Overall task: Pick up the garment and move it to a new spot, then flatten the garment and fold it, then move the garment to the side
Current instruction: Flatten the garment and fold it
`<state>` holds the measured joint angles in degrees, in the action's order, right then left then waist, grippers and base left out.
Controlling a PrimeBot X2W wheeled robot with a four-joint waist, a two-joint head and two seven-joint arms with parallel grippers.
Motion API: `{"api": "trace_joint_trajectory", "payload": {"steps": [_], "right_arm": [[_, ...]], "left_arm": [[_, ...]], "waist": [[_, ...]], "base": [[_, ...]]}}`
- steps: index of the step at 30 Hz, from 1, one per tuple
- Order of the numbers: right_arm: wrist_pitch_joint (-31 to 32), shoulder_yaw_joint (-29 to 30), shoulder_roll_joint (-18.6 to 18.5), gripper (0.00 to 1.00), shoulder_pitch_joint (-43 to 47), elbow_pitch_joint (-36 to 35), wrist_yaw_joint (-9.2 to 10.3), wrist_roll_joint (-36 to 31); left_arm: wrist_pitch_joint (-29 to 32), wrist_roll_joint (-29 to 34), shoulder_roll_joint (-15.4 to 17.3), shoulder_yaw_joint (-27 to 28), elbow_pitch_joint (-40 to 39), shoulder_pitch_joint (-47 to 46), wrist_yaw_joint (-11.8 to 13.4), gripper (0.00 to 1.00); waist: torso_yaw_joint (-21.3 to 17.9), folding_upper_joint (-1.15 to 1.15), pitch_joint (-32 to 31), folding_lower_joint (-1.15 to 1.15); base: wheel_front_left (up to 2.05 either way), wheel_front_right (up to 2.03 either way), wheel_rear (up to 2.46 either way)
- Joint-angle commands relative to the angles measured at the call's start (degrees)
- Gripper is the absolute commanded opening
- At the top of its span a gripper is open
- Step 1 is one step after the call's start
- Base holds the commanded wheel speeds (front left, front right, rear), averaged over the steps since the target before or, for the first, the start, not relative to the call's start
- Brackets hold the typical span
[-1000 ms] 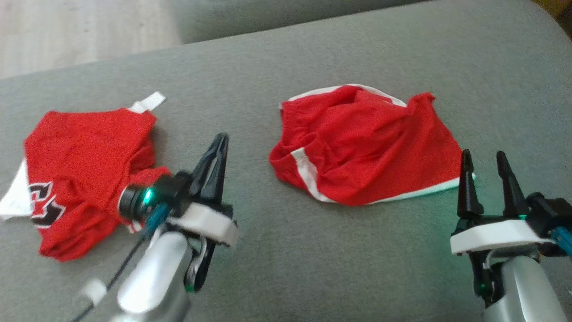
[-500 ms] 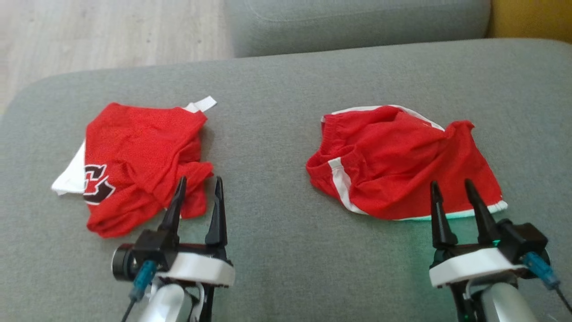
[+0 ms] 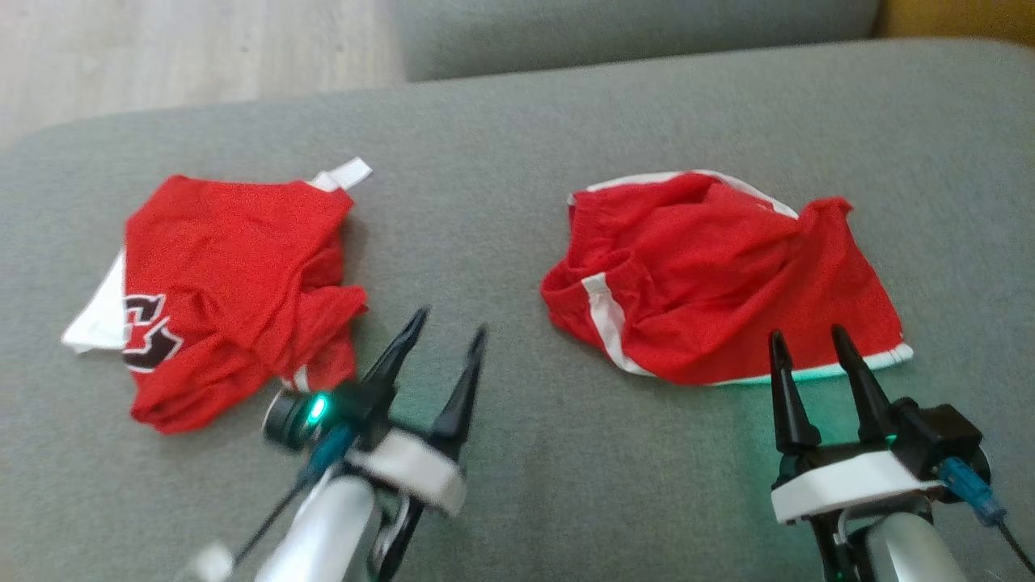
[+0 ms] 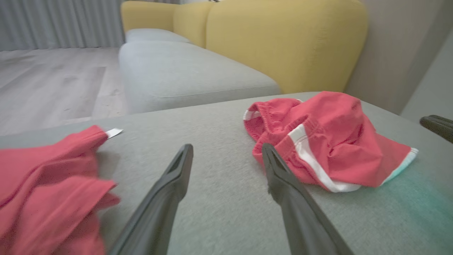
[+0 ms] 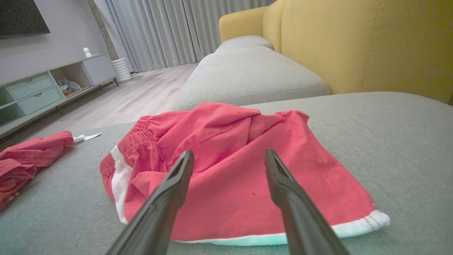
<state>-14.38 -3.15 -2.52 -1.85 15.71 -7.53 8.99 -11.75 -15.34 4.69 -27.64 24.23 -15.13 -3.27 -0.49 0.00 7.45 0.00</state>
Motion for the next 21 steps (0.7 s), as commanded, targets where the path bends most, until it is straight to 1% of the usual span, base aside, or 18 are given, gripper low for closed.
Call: {"api": "trace_joint_trajectory", "payload": {"steps": [1, 4, 8, 12, 13, 21], "right_arm": [[-0.62, -1.16, -0.36, 1.0, -2.5, -2.09, 0.04, -0.18], [-0.62, -1.13, -0.36, 1.0, -3.15, -2.39, 0.04, 0.15], [-0.62, -1.02, -0.36, 1.0, -4.15, -2.73, 0.04, 0.62], [-0.62, -1.04, -0.36, 1.0, -4.9, -2.93, 0.04, 1.16], [-0.62, -1.04, -0.36, 1.0, -4.9, -2.93, 0.04, 1.16], [-0.62, 0.04, -0.36, 1.0, -5.94, -2.25, 0.04, 1.64]], "left_arm": [[1.6, 0.76, 0.39, -0.05, -0.87, -5.5, -1.4, 1.0], [4.44, 1.08, 0.52, -2.7, -0.04, -9.82, -2.91, 1.0], [8.39, 0.66, 1.0, -6.41, 1.34, -14.73, -3.87, 1.0], [11.25, -0.8, 1.67, -9.86, 2.58, -18.07, -4.14, 1.0], [11.25, -0.8, 1.67, -9.86, 2.58, -18.07, -4.14, 1.0], [13.82, -5.17, 3.7, -15.16, 4.29, -22.07, -4.2, 1.0]], "waist": [[-1.72, 0.0, 2.13, 0.0], [-3.19, 0.0, 4.0, 0.0], [-5.13, 0.0, 6.07, 0.0], [-6.75, 0.0, 7.53, 0.0], [-6.75, 0.0, 7.53, 0.0], [-8.87, 0.0, 8.71, 0.0]], "base": [[0.0, 0.0, 0.0], [0.0, 0.0, 0.0], [0.0, 0.0, 0.0], [0.0, 0.0, 0.0], [0.0, 0.0, 0.0], [0.0, 0.0, 0.0]]}}
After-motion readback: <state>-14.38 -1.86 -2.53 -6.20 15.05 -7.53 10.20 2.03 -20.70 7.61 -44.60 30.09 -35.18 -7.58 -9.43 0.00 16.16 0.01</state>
